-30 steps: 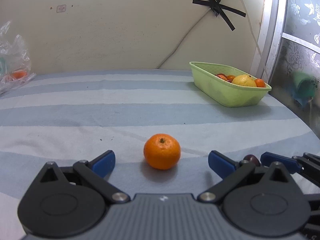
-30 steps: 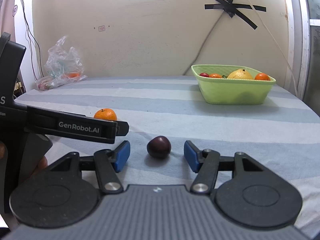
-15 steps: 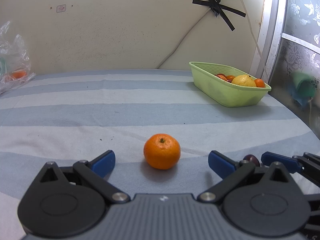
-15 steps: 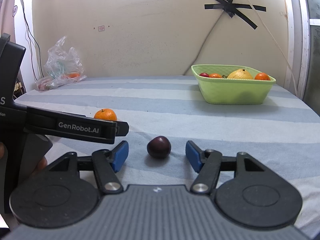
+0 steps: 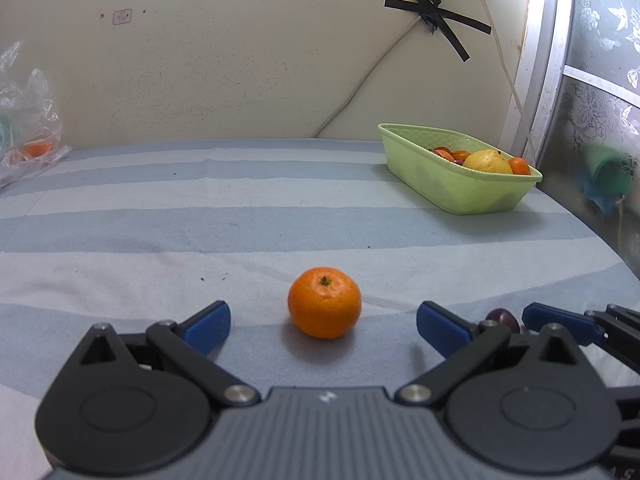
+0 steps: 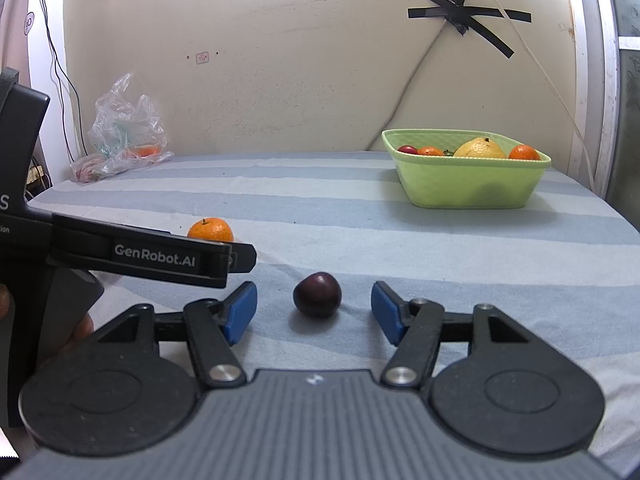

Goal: Organize fruits

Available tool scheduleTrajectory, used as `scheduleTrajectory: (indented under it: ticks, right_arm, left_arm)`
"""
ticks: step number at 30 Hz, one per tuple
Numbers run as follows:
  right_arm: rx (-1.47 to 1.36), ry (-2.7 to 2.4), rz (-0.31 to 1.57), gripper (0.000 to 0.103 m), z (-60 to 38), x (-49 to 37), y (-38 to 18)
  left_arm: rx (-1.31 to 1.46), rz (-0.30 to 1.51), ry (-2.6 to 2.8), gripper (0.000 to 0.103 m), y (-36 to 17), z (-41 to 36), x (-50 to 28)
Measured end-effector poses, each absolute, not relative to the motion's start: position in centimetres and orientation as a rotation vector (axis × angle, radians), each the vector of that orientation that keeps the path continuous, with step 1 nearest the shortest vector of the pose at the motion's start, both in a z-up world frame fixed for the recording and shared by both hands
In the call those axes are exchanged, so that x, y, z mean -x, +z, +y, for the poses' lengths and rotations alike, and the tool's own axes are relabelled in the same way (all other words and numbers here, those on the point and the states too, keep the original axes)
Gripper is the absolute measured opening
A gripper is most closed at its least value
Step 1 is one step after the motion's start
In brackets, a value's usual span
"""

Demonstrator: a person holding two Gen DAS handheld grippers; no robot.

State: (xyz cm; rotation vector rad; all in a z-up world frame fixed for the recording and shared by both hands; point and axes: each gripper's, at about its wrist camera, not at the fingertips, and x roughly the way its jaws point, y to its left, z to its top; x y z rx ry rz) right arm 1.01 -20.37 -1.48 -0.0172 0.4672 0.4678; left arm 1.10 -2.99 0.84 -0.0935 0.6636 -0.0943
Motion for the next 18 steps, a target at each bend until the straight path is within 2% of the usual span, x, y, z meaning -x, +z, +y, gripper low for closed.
scheduleTrajectory:
  ticks: [18]
  right_arm:
    - [0.016,0.464,0.469,0.066,-20.34,-0.99,-1.51]
  left_arm:
    - [0.085,0.667,-0.084,0.103,0.83,-3.15,-1.14]
